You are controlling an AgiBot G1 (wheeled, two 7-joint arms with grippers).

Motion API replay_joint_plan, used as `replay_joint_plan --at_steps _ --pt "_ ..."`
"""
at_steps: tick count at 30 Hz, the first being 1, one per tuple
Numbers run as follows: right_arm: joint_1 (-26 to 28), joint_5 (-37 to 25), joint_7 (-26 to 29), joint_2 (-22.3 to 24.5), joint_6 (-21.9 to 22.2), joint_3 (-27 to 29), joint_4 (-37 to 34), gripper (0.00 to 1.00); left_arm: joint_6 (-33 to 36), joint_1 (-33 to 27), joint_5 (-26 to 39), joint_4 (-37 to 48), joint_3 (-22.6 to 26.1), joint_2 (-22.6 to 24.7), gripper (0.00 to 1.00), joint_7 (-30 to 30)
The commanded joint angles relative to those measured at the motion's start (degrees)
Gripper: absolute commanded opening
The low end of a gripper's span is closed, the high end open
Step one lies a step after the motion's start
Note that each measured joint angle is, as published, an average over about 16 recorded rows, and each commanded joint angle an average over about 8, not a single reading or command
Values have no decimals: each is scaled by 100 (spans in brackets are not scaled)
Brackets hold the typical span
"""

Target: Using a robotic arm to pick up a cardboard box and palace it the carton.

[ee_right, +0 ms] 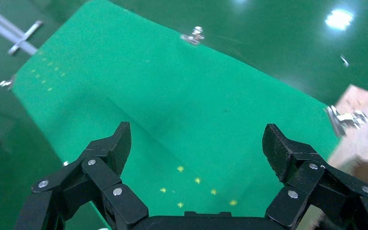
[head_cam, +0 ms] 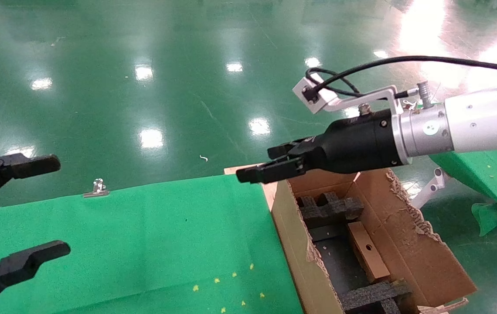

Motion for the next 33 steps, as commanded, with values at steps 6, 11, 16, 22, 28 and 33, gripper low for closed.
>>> replay_joint_plan --at_steps 6,11,16,22,28,33 --pt "-499 428 -764 -28 -223 537 26 100 0 0 0 0 0 0 100 0" --pt "-857 735 -1311 -48 -383 921 45 100 0 0 0 0 0 0 100 0" --pt "-1216 1042 -1859 -69 -542 1306 64 100 0 0 0 0 0 0 100 0" --pt "-1640 1406 -2508 -93 -732 1762 86 100 0 0 0 0 0 0 100 0" --pt "-2070 1774 -3166 -117 -924 2224 109 100 0 0 0 0 0 0 100 0" --pt "-2428 2081 -3713 -137 -1083 2609 128 100 0 0 0 0 0 0 100 0"
